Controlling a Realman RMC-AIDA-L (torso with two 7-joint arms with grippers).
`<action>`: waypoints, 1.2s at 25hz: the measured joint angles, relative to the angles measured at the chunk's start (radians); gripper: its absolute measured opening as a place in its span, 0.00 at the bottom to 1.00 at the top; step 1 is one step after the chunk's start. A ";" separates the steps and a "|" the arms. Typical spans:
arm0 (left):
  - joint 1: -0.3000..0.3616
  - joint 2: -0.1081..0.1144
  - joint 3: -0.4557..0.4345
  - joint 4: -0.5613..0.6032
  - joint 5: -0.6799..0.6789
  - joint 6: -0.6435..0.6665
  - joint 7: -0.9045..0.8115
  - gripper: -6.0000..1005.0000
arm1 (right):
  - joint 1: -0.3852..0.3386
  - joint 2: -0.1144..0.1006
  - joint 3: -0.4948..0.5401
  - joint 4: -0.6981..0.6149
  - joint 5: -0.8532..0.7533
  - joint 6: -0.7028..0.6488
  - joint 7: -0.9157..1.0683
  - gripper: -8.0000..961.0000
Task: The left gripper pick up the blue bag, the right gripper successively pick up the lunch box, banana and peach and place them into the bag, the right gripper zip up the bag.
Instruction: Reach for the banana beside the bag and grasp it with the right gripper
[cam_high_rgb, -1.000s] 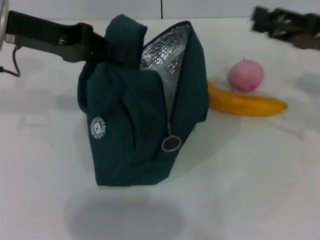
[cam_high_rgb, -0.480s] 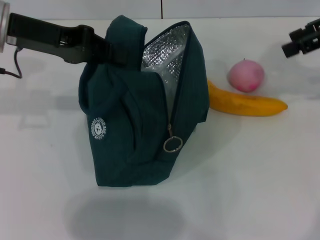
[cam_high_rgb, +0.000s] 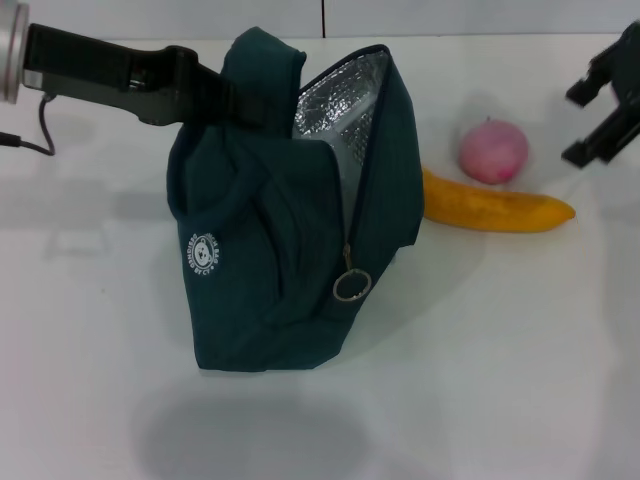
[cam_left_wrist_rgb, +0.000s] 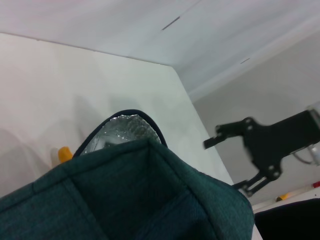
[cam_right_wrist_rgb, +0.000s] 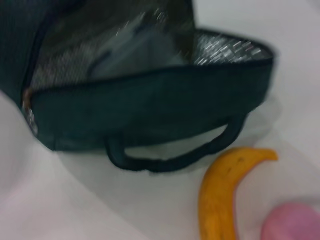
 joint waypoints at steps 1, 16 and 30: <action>0.001 -0.001 0.000 0.000 -0.003 0.000 0.000 0.04 | 0.005 0.018 -0.009 0.002 -0.032 0.014 -0.008 0.86; 0.000 -0.010 0.004 0.000 -0.004 0.000 -0.002 0.04 | -0.019 0.173 -0.059 0.073 -0.176 0.207 -0.107 0.91; -0.009 -0.022 0.006 0.000 -0.001 0.000 0.003 0.04 | -0.012 0.198 -0.103 0.208 -0.180 0.375 -0.129 0.91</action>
